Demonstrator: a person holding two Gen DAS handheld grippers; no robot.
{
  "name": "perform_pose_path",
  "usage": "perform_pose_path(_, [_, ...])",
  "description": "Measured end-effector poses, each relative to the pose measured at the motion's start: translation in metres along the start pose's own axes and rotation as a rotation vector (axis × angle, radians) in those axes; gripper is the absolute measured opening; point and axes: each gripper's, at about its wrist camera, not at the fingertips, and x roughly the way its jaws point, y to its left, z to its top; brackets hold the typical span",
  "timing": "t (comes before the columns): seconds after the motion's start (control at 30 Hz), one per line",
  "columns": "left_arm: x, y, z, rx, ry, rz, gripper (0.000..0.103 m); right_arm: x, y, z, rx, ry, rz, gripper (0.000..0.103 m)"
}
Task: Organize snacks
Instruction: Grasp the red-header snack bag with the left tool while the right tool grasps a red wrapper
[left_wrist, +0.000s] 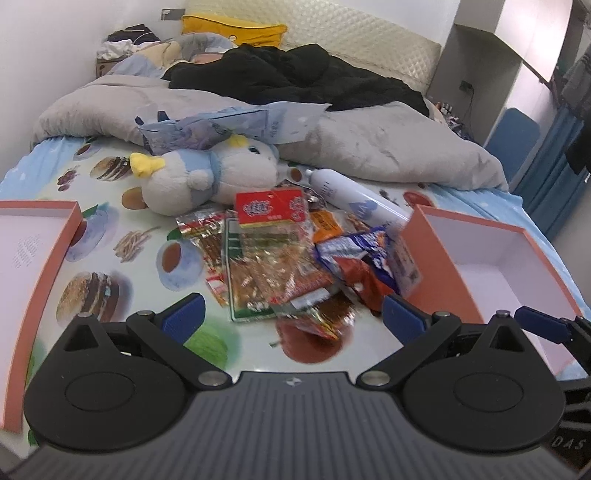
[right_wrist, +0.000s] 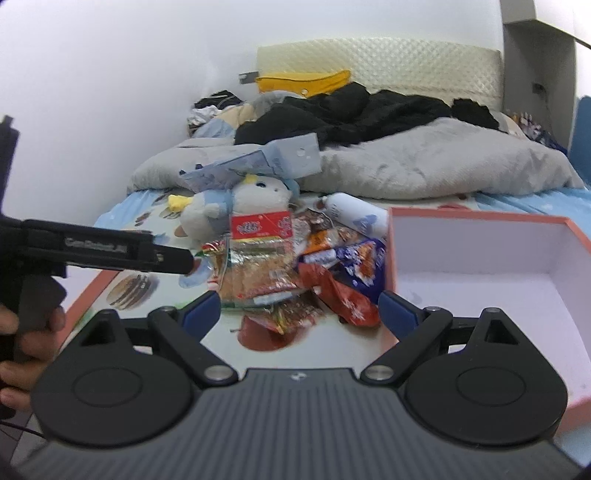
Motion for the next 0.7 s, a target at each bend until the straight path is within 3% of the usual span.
perform_pose_path(0.23, [0.050, 0.030, 0.012, -0.026, 0.026, -0.024, 0.102, 0.039, 0.023, 0.010, -0.065, -0.009, -0.003, 0.094])
perform_pose_path(0.43, [0.092, 0.052, 0.015, -0.101, 0.039, -0.119, 0.102, 0.073, 0.035, 0.008, -0.121, 0.011, -0.033, 0.093])
perform_pose_path(0.5, [0.105, 0.059, 0.016, -0.128, 0.040, -0.141, 0.101, 0.088, 0.037, 0.005, -0.141, 0.036, -0.055, 0.087])
perform_pose_path(0.57, [0.117, 0.064, 0.017, -0.156, 0.051, -0.168, 0.100, 0.104, 0.037, 0.002, -0.155, 0.073, -0.083, 0.075])
perform_pose_path(0.7, [0.140, 0.075, 0.017, -0.174, 0.061, -0.179, 0.098, 0.137, 0.037, -0.003, -0.216, 0.123, -0.146, 0.075])
